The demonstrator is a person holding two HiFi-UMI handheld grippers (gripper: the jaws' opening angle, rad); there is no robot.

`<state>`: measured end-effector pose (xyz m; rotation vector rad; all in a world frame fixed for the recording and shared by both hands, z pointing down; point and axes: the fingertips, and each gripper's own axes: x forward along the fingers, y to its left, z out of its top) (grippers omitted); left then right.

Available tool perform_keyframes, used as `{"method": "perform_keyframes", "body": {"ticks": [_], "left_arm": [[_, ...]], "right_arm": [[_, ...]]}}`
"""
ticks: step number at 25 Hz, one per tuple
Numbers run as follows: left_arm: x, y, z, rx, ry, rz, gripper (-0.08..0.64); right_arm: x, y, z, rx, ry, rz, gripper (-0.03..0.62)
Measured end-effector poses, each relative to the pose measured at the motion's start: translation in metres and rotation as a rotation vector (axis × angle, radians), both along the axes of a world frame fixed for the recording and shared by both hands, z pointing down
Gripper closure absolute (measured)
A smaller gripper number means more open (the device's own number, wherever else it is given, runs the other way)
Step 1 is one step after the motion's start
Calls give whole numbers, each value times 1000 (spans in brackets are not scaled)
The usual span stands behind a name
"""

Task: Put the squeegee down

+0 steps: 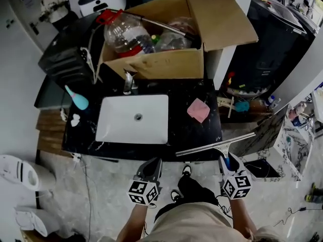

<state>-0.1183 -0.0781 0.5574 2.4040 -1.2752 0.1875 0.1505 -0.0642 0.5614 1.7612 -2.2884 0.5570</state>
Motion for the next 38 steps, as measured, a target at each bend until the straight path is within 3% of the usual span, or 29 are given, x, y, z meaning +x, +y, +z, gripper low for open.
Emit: {"method": "perform_keyframes", "body": {"ticks": [10,18,38], "left_arm": [[-8,-99,-32,34,-92,-43,545],[-9,-149,-35,20,-90,-75,545],[-5,-216,-8,-60,-7,139,545]], "right_arm": [[-5,-120,11,40,-54,-57,462],[-16,-189,13,44,-54,-119,462],[-46,-326,51,-87,128,-56,462]]}}
